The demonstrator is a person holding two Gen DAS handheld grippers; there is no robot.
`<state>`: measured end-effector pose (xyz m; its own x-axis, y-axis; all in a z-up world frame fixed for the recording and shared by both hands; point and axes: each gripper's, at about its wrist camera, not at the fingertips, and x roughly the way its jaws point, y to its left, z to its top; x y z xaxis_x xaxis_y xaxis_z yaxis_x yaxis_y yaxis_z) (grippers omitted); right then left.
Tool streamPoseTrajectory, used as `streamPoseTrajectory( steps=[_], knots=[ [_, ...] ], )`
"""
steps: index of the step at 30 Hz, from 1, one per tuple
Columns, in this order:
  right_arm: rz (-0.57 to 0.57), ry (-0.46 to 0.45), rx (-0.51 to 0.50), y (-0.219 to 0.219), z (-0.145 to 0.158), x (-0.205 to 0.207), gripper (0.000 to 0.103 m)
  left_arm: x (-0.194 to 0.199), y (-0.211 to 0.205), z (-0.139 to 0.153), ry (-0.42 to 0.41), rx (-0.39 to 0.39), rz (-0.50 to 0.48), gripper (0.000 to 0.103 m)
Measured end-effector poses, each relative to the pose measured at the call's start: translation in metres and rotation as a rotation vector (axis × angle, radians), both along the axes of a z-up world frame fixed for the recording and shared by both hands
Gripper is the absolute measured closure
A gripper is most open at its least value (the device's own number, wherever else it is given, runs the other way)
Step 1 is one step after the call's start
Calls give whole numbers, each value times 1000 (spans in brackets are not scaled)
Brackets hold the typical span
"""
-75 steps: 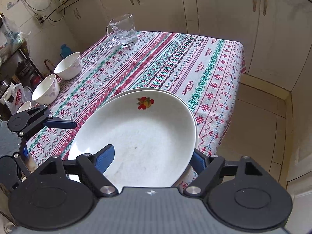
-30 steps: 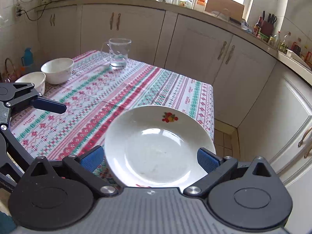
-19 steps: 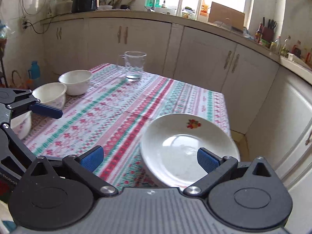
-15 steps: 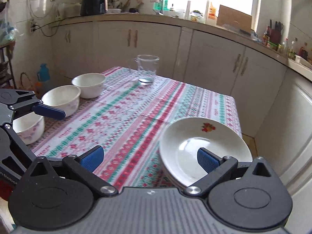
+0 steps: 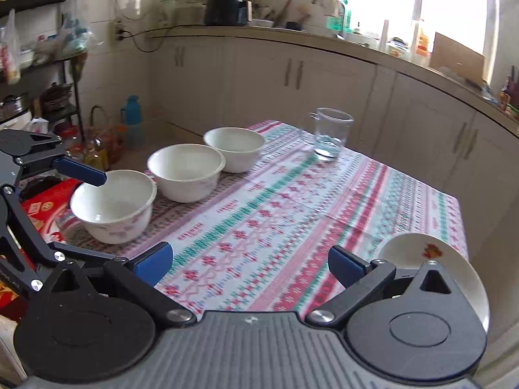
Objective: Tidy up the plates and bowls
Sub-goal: 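Move the right gripper to a white bowl's rim and close on it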
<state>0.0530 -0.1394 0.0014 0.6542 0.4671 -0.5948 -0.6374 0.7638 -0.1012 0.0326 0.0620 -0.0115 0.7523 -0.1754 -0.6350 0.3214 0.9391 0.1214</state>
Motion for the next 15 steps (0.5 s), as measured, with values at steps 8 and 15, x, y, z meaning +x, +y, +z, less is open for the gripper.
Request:
streamPoseTrajectory(
  steps=[8,15],
  knots=[
    [122,28,-15,48,-7,6,0,-10,45,-16,20,22,81,3],
    [198,54,-40,87,-14,16,0,-4,68,-34,44,7,91,4]
  ],
)
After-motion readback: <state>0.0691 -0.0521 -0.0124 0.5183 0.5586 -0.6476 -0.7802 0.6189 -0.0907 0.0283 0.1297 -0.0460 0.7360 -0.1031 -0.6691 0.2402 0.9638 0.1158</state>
